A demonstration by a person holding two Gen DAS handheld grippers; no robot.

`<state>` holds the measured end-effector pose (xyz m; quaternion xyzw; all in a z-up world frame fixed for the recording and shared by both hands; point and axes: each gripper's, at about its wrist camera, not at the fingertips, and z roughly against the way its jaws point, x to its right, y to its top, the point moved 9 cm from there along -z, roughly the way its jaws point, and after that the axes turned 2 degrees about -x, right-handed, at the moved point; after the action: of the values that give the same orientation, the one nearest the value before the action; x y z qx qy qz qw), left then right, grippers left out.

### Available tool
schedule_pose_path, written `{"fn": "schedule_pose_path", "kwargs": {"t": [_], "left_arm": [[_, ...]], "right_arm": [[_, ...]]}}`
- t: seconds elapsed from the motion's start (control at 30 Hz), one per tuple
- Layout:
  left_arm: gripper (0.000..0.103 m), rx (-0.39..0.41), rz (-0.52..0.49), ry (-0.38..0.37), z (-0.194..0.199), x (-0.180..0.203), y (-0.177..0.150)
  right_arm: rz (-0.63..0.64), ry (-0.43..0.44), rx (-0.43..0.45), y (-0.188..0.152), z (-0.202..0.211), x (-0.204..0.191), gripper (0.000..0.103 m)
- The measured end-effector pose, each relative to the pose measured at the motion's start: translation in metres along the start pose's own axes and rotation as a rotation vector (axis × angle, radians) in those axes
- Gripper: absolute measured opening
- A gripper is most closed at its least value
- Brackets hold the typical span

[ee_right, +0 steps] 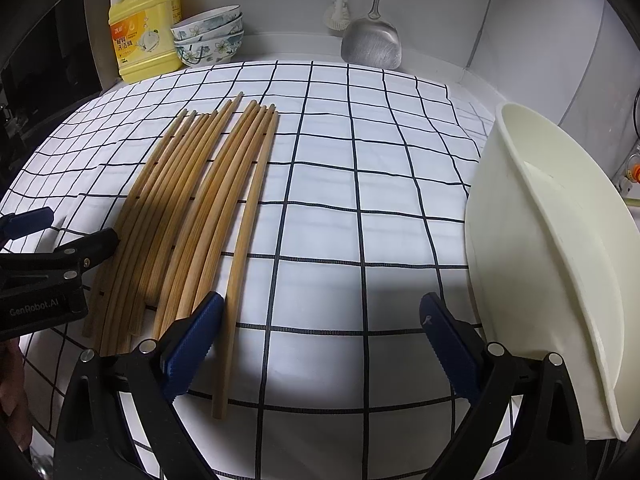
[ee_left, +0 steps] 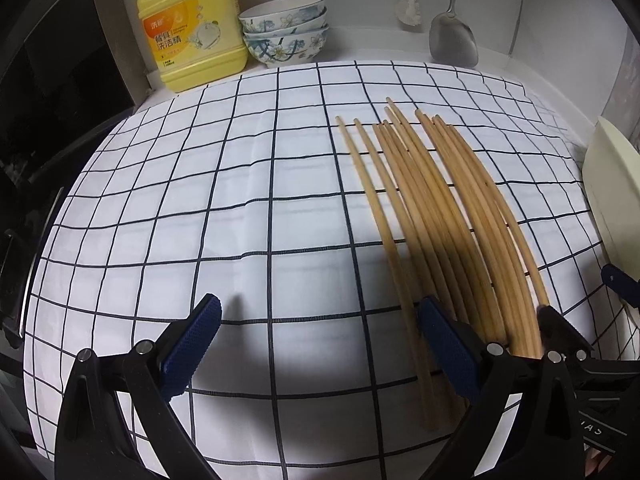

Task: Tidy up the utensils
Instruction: 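Move both tools toward the chopsticks, lowering the right tool over them, then close the right tool on one chopstick while the left tool grasps another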

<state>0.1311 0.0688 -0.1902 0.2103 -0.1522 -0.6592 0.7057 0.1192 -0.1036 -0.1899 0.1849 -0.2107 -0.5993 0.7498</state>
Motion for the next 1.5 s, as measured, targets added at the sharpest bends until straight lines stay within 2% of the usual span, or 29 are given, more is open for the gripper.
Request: {"fn": "schedule_pose_path", "kwargs": {"t": [0.3,0.63,0.83,1.07,1.13,1.2,1.23,1.27,1.3,1.33,1.37,1.4,1.47,1.5], "left_arm": [[0.098,-0.026,-0.001,0.037,-0.001,-0.013,-0.001],[0.098,-0.074,-0.060,0.077,-0.008,-0.009,0.014],[0.098,-0.030,-0.065,0.106,-0.012,-0.008,0.027],[0.094,0.001,-0.069,0.090,-0.018,-0.005,0.040],[0.088,0.001,-0.073,0.063,-0.018,-0.003,0.042],[0.073,0.002,-0.087,0.036,-0.017,0.003,0.042],[0.068,0.005,-0.101,0.027,-0.015,0.007,0.042],[0.057,0.008,-0.114,0.019,-0.014,0.012,0.041],[0.045,0.010,-0.126,0.009,-0.013,0.017,0.040],[0.039,0.010,-0.141,-0.005,-0.012,0.023,0.039],[0.028,0.011,-0.150,-0.012,-0.011,0.028,0.038],[0.018,0.009,-0.158,-0.024,-0.010,0.032,0.037],[0.009,0.008,-0.163,-0.041,-0.010,0.038,0.035],[0.008,0.013,-0.165,-0.038,-0.009,0.039,0.035]], "right_arm": [[-0.003,0.001,-0.001,0.000,-0.001,0.000,0.094],[0.038,0.018,-0.036,0.013,-0.009,-0.009,0.094],[0.050,0.031,-0.036,0.024,-0.017,-0.012,0.094],[0.064,0.050,-0.065,0.033,-0.024,-0.013,0.093],[0.070,0.063,-0.081,0.035,-0.026,-0.013,0.092],[0.071,0.092,-0.089,0.038,-0.028,-0.015,0.085],[0.070,0.112,-0.093,0.039,-0.028,-0.016,0.077],[0.076,0.137,-0.097,0.040,-0.027,-0.020,0.066],[0.085,0.141,-0.097,0.042,-0.026,-0.022,0.061],[0.100,0.142,-0.097,0.043,-0.024,-0.026,0.050],[0.114,0.145,-0.096,0.044,-0.023,-0.030,0.040],[0.135,0.148,-0.092,0.044,-0.022,-0.035,0.036],[0.158,0.153,-0.081,0.043,-0.020,-0.042,0.019],[0.162,0.147,-0.073,0.043,-0.019,-0.043,0.015]]}}
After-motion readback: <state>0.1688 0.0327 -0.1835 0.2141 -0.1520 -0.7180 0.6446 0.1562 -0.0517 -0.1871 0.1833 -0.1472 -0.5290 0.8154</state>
